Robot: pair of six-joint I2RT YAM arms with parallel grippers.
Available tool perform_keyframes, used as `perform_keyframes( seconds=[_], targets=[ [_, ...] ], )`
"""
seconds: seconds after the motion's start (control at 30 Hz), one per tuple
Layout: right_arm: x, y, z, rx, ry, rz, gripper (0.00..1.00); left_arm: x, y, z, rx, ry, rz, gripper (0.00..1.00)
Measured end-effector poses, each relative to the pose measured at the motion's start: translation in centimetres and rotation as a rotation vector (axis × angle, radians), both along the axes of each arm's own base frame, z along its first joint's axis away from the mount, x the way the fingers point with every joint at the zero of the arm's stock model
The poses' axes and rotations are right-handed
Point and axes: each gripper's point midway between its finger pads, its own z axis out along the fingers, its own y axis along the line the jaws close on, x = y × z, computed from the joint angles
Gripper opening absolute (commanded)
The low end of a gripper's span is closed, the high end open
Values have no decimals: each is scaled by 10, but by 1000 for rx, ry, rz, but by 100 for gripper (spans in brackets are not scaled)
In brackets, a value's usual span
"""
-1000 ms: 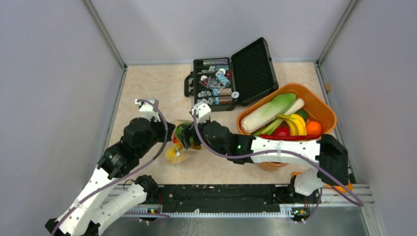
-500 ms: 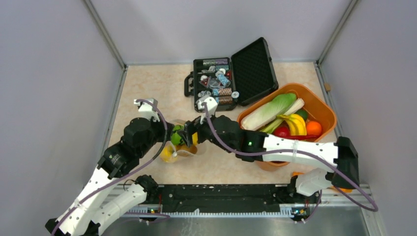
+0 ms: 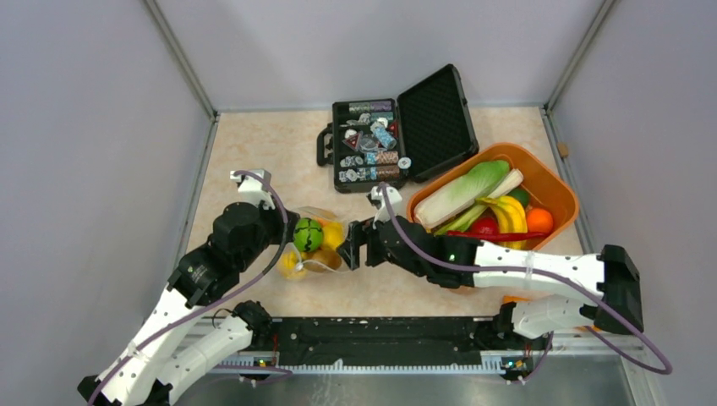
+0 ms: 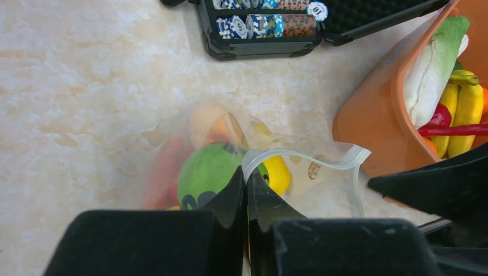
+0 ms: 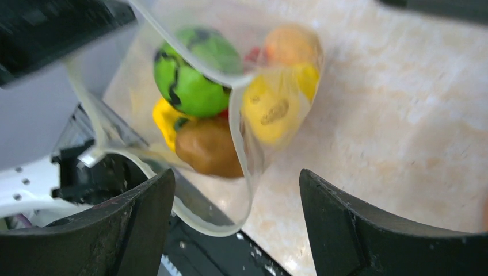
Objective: Place the food in the zip-top bag and seal the zipper
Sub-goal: Place the fake fruit in the zipper food storage bag, then adjust the zipper food storage bag at the center of the board.
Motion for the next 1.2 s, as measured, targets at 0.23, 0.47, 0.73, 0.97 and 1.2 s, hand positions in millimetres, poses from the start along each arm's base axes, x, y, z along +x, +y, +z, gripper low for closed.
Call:
perform_keyframes(
  seconds=[0.23, 0.47, 0.73, 0.97, 1.2],
  targets=[
    [-10, 8, -61, -109, 122, 5, 51, 0, -1, 0, -3, 1, -2, 0],
    [-1, 6, -61, -101, 111, -56, 0, 0, -1, 0, -3, 0, -3, 0],
    [12, 1, -34, -156, -17, -4, 0, -7, -9, 8, -5, -27, -87, 96],
    [40, -33, 12, -152, -132, 78, 0, -22, -4, 71, -26, -191, -157, 99],
    [37, -41, 68, -168, -285, 226, 0, -37, 8, 134, -37, -356, -185, 99]
  ],
)
